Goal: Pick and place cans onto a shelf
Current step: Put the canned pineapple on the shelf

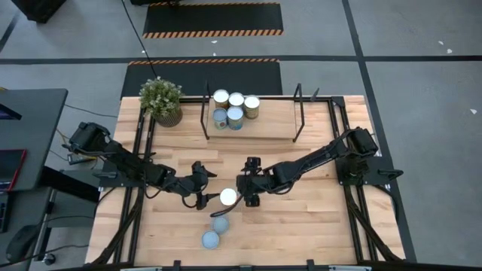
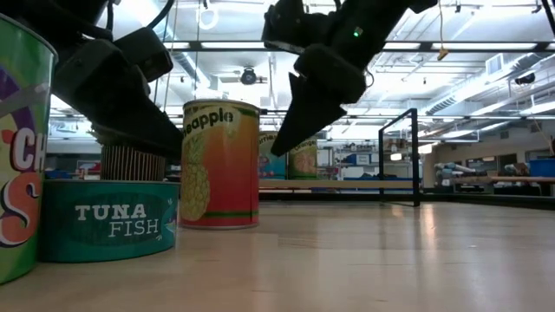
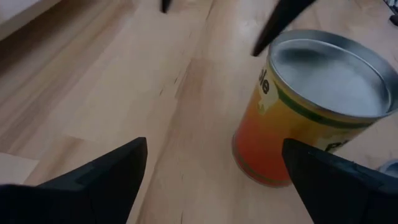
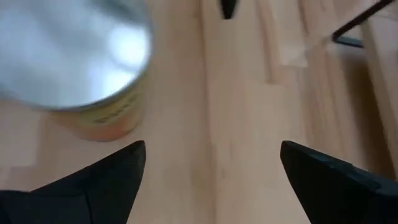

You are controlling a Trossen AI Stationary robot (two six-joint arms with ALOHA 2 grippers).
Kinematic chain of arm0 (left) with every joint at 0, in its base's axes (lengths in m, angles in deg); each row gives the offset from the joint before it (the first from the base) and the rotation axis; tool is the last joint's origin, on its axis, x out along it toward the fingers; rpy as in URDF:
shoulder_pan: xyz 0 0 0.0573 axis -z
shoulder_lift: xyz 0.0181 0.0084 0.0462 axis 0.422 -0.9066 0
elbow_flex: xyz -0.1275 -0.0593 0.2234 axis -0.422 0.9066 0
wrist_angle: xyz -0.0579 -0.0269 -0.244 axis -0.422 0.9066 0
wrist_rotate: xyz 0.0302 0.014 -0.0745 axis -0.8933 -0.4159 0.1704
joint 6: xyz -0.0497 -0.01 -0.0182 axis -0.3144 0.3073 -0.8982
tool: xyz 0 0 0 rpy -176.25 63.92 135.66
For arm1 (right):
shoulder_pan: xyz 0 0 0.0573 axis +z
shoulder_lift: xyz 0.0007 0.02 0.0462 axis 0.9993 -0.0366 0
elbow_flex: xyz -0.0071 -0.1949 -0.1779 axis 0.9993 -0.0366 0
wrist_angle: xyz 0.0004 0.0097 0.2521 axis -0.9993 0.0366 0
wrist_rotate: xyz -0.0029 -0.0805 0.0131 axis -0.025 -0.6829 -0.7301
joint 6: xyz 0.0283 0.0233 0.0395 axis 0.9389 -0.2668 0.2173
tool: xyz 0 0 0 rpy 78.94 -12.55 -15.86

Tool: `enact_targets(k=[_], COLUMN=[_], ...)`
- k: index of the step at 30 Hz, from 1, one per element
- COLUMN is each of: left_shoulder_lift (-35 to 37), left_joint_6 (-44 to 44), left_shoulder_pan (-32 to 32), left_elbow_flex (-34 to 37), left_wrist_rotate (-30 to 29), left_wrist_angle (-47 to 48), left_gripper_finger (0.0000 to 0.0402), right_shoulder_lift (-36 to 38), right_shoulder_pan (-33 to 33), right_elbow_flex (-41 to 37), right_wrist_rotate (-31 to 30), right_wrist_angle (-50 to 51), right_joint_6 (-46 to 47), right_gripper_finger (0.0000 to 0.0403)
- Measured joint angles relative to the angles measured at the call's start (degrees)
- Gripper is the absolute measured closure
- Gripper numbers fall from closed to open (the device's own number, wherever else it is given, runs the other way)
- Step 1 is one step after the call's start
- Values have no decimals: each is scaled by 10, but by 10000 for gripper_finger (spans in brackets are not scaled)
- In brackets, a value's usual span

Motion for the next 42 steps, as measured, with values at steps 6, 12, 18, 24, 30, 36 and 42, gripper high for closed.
enact_targets(k=[6,12,18,24,30,36,42], left_shoulder_lift=[0,-3,-38,-80,-119,-126,-126], left_joint_6=[0,-1,-10,-12,7,18,19], left_shoulder_pan=[19,23,31,32,32,32,31], left_elbow_flex=[0,0,-4,-22,-54,-64,-65], left_wrist_rotate=[0,0,-1,-10,-7,-7,-7], left_wrist_angle=[-1,-10,-29,-43,-44,-41,-44], left_gripper_finger=[24,24,24,24,24,24,24], right_shoulder_lift=[2,-8,-39,-66,-65,-65,-64], right_shoulder_pan=[1,38,66,60,48,43,35], right_elbow_flex=[0,0,1,0,0,0,0], right_wrist_rotate=[87,80,29,9,9,13,27], right_wrist_angle=[16,-28,-75,-117,-138,-151,-158], right_joint_6=[35,80,124,153,151,149,123], right_gripper_finger=[23,23,23,23,23,23,48])
